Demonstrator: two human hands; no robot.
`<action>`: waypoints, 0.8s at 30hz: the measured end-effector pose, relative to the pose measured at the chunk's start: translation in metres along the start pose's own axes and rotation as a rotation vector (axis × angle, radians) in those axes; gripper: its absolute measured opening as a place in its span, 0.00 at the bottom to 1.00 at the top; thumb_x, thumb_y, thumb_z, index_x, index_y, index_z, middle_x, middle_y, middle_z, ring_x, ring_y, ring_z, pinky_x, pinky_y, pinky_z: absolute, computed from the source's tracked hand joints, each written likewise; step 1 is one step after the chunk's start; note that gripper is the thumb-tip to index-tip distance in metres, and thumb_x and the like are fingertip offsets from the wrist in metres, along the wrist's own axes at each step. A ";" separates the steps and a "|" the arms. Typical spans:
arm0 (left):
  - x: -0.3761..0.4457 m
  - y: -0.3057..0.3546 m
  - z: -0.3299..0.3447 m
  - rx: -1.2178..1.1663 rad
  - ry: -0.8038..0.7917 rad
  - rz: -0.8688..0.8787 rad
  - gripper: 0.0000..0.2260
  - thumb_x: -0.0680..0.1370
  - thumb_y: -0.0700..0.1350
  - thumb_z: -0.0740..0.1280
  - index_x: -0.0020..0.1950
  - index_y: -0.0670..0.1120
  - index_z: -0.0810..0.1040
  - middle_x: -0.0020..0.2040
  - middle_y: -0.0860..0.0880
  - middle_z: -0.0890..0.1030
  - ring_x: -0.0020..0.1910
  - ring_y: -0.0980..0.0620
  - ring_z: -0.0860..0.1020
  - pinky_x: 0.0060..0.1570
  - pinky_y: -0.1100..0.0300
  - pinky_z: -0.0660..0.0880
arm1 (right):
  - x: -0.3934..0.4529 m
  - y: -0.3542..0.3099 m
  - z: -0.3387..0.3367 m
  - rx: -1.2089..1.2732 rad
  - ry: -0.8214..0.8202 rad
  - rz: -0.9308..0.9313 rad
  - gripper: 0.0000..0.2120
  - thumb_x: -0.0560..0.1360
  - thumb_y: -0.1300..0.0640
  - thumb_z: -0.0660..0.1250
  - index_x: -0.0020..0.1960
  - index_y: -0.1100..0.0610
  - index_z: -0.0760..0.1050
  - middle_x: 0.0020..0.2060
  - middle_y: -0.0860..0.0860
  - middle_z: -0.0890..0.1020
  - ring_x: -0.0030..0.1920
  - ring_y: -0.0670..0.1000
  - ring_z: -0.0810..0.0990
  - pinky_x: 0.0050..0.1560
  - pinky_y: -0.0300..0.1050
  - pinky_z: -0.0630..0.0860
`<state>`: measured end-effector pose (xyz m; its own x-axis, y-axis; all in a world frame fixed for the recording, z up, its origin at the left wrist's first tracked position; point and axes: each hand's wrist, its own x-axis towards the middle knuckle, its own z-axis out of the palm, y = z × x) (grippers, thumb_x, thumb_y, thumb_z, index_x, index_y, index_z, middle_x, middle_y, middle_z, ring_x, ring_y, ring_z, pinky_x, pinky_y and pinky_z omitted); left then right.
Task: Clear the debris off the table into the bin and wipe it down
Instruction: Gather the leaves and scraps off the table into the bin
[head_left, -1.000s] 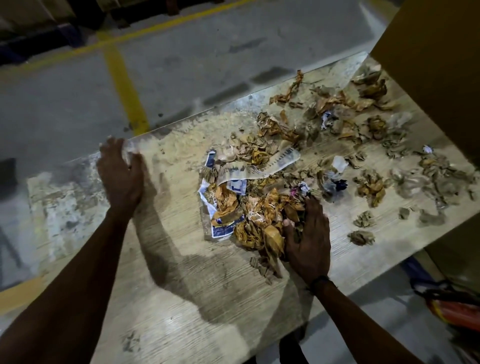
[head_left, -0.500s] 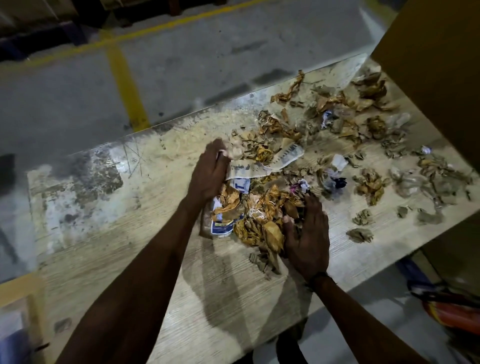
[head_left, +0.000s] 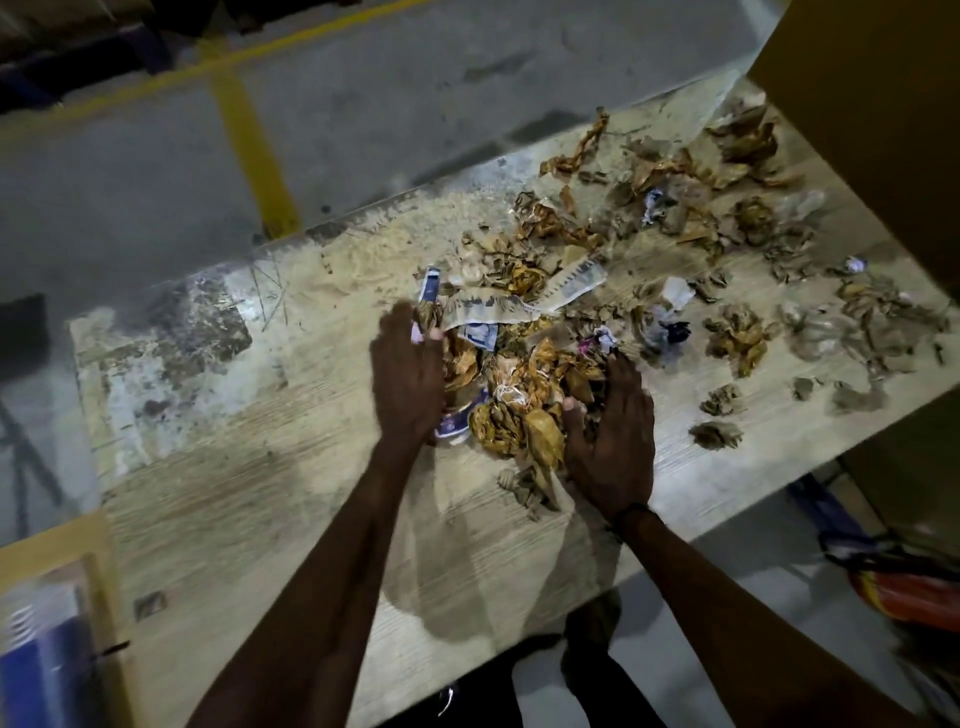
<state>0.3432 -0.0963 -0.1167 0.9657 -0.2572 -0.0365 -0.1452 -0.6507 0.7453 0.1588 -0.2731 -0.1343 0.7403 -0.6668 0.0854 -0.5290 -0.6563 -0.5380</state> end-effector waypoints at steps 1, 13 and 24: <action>-0.001 0.008 0.010 -0.039 -0.020 0.024 0.29 0.87 0.64 0.49 0.84 0.50 0.62 0.80 0.43 0.69 0.78 0.40 0.69 0.76 0.36 0.65 | 0.000 0.000 0.000 0.005 0.004 0.002 0.37 0.84 0.35 0.54 0.86 0.54 0.55 0.84 0.54 0.61 0.85 0.52 0.57 0.84 0.58 0.55; -0.121 0.024 0.042 -0.009 0.157 0.001 0.27 0.86 0.59 0.54 0.84 0.51 0.63 0.86 0.48 0.57 0.86 0.49 0.53 0.82 0.42 0.54 | -0.001 0.001 -0.006 0.045 -0.007 -0.052 0.35 0.85 0.37 0.55 0.86 0.53 0.55 0.85 0.55 0.59 0.85 0.55 0.55 0.84 0.57 0.52; -0.125 0.096 0.090 0.076 0.332 -0.105 0.25 0.87 0.57 0.55 0.82 0.49 0.67 0.86 0.44 0.56 0.86 0.41 0.51 0.80 0.37 0.48 | 0.000 0.014 -0.047 0.208 0.002 -0.091 0.29 0.87 0.44 0.52 0.85 0.57 0.59 0.85 0.54 0.60 0.85 0.53 0.54 0.84 0.56 0.54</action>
<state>0.1894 -0.1905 -0.1005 0.9917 0.0525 0.1176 -0.0448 -0.7155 0.6971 0.1316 -0.2987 -0.1029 0.7803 -0.6088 0.1432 -0.3628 -0.6271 -0.6893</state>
